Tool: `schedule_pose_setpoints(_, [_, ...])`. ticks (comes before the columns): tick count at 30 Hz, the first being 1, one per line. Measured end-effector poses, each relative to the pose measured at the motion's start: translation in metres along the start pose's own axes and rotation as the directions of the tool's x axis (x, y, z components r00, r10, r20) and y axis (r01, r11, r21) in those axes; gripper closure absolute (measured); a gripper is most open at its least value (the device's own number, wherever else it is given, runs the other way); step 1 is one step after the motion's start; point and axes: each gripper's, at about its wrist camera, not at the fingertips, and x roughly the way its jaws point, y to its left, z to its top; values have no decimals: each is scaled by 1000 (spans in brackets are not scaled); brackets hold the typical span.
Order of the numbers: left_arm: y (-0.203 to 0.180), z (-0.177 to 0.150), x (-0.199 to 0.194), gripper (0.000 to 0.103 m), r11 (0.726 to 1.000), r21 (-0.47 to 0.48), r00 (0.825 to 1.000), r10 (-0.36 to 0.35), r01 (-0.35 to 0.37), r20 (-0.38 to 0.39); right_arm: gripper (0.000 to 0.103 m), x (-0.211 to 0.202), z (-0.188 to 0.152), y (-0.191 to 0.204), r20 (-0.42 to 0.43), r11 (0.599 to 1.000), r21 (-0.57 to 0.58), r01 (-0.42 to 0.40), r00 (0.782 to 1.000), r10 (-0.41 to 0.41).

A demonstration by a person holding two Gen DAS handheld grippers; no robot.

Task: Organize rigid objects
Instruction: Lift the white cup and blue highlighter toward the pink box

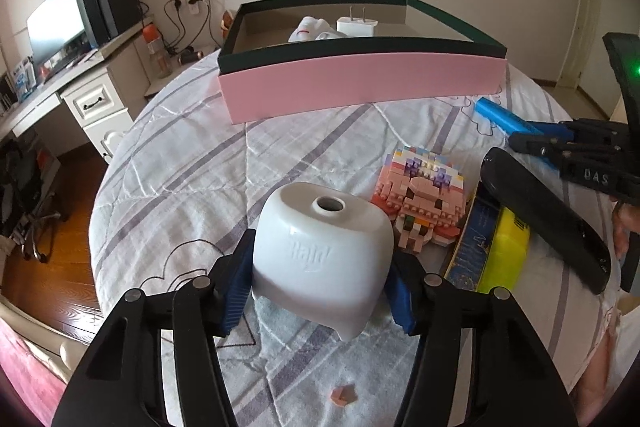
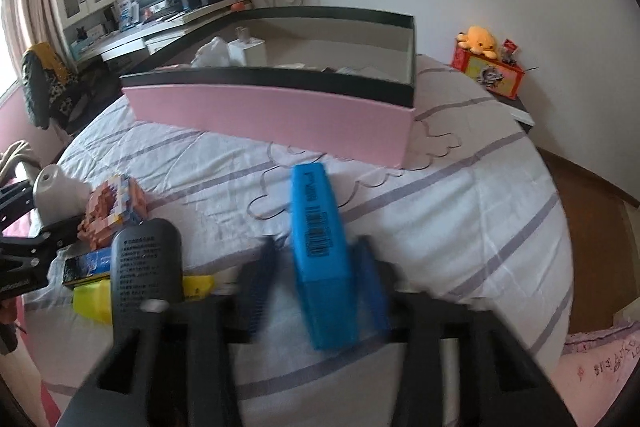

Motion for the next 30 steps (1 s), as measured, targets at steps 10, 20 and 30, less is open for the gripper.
schedule_pose_setpoints(10, [8,5,-36,45,999,-27,997,36,-34,68,76,-34,-4,7,81,999,37,-5,997,1])
schedule_pose_setpoints(20, [7,15,-103,45,998,-32,978,59,-54,202,76,-119,0,34,279,1000,31,0,960,-8])
schedule_pose_setpoints(30, [6,25,-180,45,995,-59,928,93,-77,361,76,-178,8,71,394,999,-30,-41,918,49])
